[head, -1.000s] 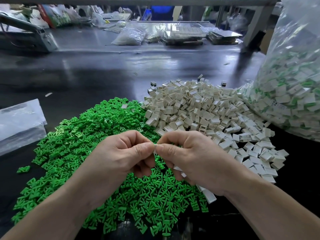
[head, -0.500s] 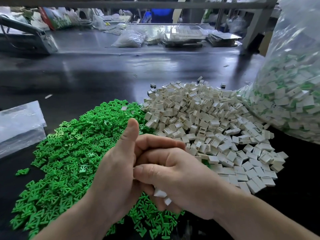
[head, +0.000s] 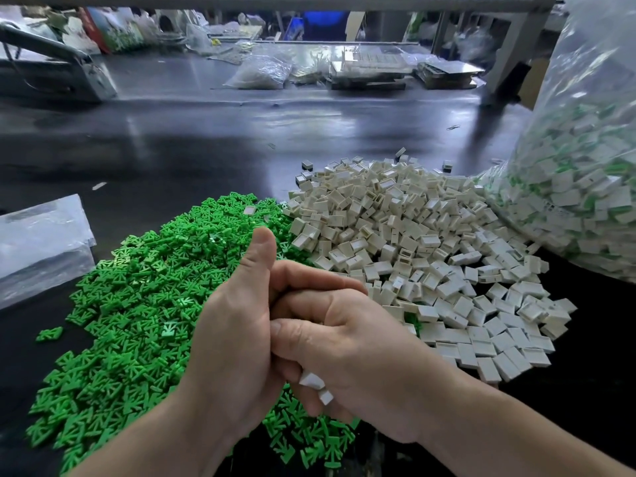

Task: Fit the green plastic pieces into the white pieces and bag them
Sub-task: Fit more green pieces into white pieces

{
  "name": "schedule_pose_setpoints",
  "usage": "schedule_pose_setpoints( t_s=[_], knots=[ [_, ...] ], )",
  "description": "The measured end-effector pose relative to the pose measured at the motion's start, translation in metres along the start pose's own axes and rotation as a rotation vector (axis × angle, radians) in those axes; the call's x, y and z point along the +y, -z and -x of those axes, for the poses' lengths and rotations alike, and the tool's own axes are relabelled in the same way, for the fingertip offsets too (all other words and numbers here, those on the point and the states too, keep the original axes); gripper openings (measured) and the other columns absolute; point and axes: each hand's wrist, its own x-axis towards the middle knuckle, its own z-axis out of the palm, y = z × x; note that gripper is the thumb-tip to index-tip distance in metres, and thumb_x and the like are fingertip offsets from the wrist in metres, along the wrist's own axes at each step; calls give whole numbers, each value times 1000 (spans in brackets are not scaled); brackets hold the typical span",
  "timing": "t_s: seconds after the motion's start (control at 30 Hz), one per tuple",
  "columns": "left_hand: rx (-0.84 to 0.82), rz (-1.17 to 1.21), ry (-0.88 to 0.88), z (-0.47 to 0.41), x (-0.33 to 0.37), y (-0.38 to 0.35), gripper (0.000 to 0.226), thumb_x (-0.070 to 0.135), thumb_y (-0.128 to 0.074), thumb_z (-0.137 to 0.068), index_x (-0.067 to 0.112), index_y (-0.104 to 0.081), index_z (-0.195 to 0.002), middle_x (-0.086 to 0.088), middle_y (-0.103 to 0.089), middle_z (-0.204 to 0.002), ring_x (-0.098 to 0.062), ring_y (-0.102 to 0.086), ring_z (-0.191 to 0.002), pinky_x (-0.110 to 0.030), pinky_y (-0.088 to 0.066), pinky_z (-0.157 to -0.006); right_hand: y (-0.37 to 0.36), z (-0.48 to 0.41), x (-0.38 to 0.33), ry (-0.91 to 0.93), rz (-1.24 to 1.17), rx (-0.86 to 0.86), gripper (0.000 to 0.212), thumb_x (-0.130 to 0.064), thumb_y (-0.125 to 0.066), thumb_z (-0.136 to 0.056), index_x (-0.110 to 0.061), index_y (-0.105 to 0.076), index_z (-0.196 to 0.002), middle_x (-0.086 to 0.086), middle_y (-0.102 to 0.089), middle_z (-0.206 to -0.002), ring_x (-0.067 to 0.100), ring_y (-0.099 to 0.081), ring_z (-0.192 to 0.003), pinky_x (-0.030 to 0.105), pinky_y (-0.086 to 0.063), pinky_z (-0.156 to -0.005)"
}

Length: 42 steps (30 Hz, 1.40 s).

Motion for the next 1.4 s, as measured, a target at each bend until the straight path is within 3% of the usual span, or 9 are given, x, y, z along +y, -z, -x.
schedule_pose_setpoints(
  t_s=[0.07,0.17,0.3,0.53,0.67,0.87,1.03,1.17,1.4],
  knots=[
    [6,35,-13,-4,2,1,83,73,-37,-87,-2,-71,-93,-28,-70,-104,-47,-69,-88,-69,-49,-74,1,-2,-1,23,-54,-8,30,-23,-62,-97,-24,-63,-68,-6,-55,-60,11,-50,-44,18,-33,-37],
    [28,48,-121,-9,8,9,68,64,-44,-91,2,-70,-100,-27,-69,-108,-42,-68,-99,-48,-57,-77,10,-3,-1,23,-230,-28,15,-28,-64,-87,-23,-65,-73,-2,-53,-62,10,-46,-40,14,-29,-36],
    [12,-431,-394,-5,14,29,27,36,-63,-85,18,-72,-102,-8,-73,-104,-28,-69,-94,-44,-58,-82,31,-7,2,42,-412,-14,11,-23,-61,-86,-18,-64,-77,1,-51,-63,9,-43,-39,12,-26,-33],
    [67,-845,-703,-6,13,28,11,28,-69,-87,24,-70,-98,9,-68,-103,-19,-68,-91,-31,-53,-74,37,-8,6,30,-450,-34,15,-23,-62,-84,-22,-67,-70,0,-52,-63,9,-43,-38,12,-26,-33],
    [132,-926,-721,-5,9,26,10,20,-69,-85,17,-69,-95,11,-67,-100,-16,-67,-92,-30,-53,-76,38,-9,7,-2,-501,-59,14,-25,-62,-85,-22,-68,-72,0,-52,-65,8,-45,-39,13,-26,-32],
    [165,-972,-750,-2,12,14,15,29,-68,-84,18,-68,-94,12,-65,-100,-8,-66,-88,-8,-46,-76,39,-13,13,-37,-649,-146,12,-28,-61,-88,-17,-64,-83,3,-57,-71,6,-49,-41,14,-30,-30],
    [194,-1002,-551,-6,8,19,42,54,-55,-89,41,-56,-128,32,-60,-118,12,-55,-108,0,-41,-78,58,-16,7,77,-939,-128,7,-17,-60,-89,-13,-58,-93,8,-61,-81,7,-56,-45,14,-39,-30],
    [-51,-1552,-367,-17,-11,23,60,60,-34,-95,56,-8,-149,25,-13,-159,2,-8,-145,-25,-9,-115,68,-14,1,83,-1005,75,23,-18,-72,-68,-12,-69,-90,12,-67,-88,12,-57,-47,16,-38,-28],
    [-164,-1690,-520,-22,-12,22,38,42,-51,-93,31,-64,-127,10,-62,-129,-19,-54,-123,-43,-42,-95,65,-15,4,-17,-960,141,12,-11,-68,-72,-10,-57,-75,7,-59,-75,8,-51,-42,15,-33,-27]
  ],
)
